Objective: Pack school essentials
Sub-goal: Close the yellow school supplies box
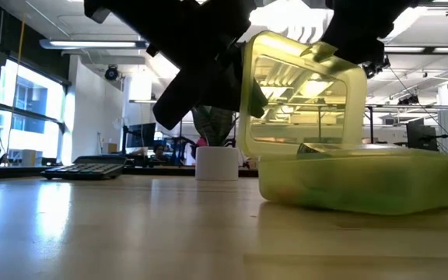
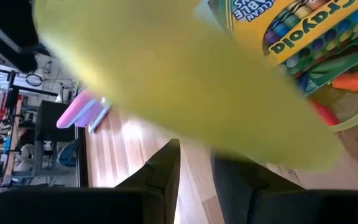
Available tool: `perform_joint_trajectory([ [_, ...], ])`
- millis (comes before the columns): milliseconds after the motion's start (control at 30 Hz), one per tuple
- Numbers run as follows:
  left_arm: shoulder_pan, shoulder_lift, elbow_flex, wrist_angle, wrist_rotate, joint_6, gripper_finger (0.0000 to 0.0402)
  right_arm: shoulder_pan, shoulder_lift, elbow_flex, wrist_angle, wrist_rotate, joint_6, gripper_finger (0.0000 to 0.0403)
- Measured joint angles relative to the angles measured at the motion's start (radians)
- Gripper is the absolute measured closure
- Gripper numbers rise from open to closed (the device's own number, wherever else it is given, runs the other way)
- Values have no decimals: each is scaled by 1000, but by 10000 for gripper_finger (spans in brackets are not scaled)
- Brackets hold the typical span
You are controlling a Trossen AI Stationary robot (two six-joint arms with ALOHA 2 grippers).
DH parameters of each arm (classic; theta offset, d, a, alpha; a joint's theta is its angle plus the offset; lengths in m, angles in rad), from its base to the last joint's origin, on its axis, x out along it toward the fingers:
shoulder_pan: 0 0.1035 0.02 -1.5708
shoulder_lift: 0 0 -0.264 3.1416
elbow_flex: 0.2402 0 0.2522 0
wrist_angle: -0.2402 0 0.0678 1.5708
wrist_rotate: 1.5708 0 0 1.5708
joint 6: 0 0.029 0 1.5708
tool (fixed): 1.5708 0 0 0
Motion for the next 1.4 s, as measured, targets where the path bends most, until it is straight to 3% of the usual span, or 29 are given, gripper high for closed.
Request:
perform_joint_trajectory([
  [633,0,0,0,-10,-33,-34,321,139,-10,0,-83,-23,135,179],
  [1033,-2,0,0,9,-44,-344,321,255,49,0,-191,-4,336,179],
  [1200,-2,0,0,90,65,-449,321,278,125,0,-195,-3,379,179],
  [1400,-3,0,0,186,309,-576,321,299,204,0,-195,-6,423,179],
])
